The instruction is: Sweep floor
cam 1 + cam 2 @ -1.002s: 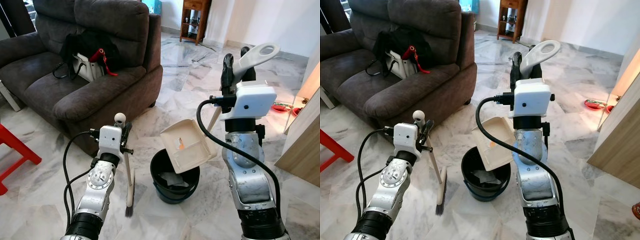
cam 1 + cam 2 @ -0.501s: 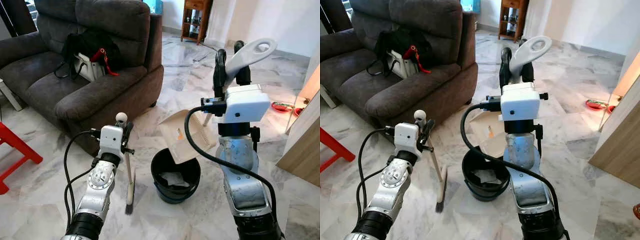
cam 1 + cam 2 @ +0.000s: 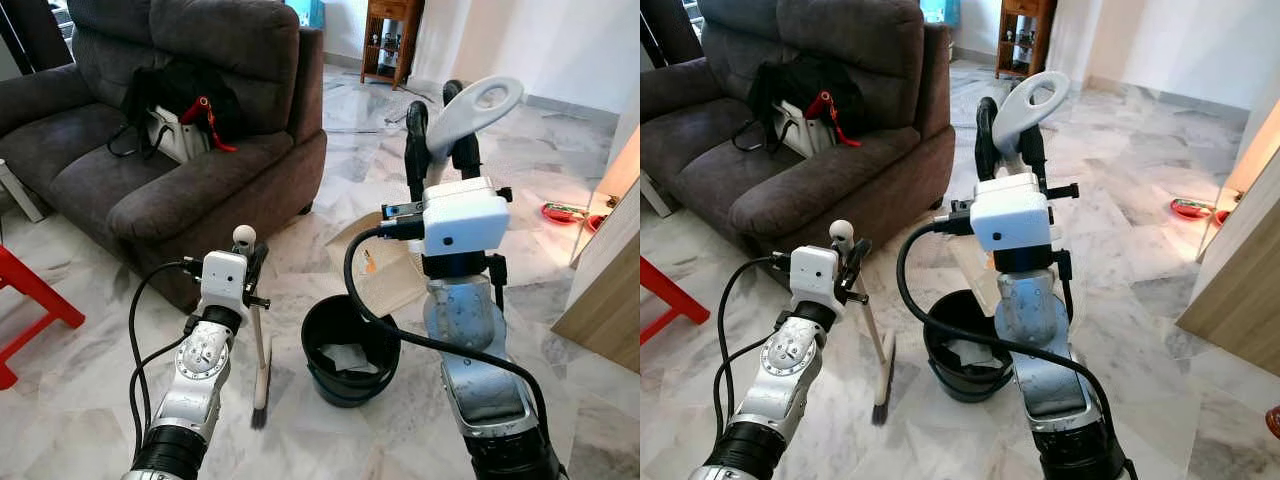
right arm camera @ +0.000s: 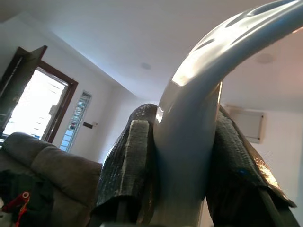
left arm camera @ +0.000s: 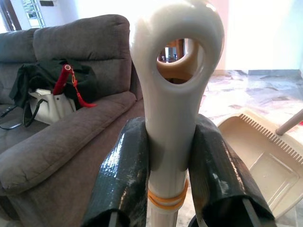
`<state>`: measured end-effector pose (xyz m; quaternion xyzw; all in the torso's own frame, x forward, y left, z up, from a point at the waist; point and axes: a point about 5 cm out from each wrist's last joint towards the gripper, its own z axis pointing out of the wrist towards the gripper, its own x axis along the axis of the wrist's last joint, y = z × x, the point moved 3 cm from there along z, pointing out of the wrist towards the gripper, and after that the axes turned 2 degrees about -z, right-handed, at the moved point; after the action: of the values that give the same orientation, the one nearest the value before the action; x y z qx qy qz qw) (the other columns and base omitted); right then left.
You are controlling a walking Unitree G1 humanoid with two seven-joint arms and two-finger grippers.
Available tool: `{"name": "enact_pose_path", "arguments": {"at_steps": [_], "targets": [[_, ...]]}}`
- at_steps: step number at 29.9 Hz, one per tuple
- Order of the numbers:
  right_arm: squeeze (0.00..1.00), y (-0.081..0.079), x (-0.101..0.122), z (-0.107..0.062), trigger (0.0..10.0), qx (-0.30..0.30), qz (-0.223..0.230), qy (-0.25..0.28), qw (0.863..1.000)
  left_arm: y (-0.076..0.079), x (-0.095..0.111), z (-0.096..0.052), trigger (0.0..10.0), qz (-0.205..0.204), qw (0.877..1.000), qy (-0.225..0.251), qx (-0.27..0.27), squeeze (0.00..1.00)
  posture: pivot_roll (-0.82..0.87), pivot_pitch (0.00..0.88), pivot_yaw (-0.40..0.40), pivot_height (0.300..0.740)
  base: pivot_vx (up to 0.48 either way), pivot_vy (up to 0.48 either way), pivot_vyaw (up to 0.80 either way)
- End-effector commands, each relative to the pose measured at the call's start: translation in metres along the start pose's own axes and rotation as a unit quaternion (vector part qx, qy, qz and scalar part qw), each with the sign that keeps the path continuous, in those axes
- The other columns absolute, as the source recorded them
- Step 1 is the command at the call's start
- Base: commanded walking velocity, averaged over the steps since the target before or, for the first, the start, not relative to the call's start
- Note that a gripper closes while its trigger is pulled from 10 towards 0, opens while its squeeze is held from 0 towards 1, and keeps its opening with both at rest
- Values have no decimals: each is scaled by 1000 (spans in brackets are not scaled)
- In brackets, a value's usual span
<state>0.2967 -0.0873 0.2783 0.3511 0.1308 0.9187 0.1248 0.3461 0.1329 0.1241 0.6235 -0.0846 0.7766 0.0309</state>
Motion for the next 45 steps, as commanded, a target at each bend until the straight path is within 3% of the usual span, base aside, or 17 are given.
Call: {"name": "enact_pose_path", "arguments": {"at_steps": [1,10,17,19,27,29,36,39,45], "targets": [[0,1,26,5,10000,4,-11,66,998,0,16,6,10000,11,999,36,-5,0,-90,0,17,740,0,0,0],[0,-4,24,4,10000,17,-10,62,998,0,16,6,10000,11,999,35,-6,0,-89,0,17,740,0,0,0],[0,2,18,6,10000,5,-15,48,999,0,16,6,10000,13,999,35,-7,0,-90,0,17,740,0,0,0],[0,21,3,9,10000,-19,-31,22,999,2,16,6,10000,15,999,35,-11,0,-94,0,18,740,0,0,0],[0,61,-35,4,10000,-58,-102,-35,993,3,15,6,10000,13,999,35,-15,0,-93,0,17,740,0,0,0],[0,71,-51,-5,10000,-56,-129,-60,988,3,15,6,10000,11,999,34,-16,0,-95,0,18,740,0,0,0],[0,82,-83,-29,10000,-56,-151,-120,980,6,13,6,10000,7,999,30,-24,0,-98,0,20,740,0,0,0],[0,85,-109,-54,10000,-38,-175,-171,969,8,11,4,10000,1,999,25,-31,0,-98,0,19,740,0,0,0],[0,87,-136,-85,10000,-38,-168,-233,957,8,8,1,10000,0,999,19,-38,0,-95,0,20,740,0,0,0]]}}
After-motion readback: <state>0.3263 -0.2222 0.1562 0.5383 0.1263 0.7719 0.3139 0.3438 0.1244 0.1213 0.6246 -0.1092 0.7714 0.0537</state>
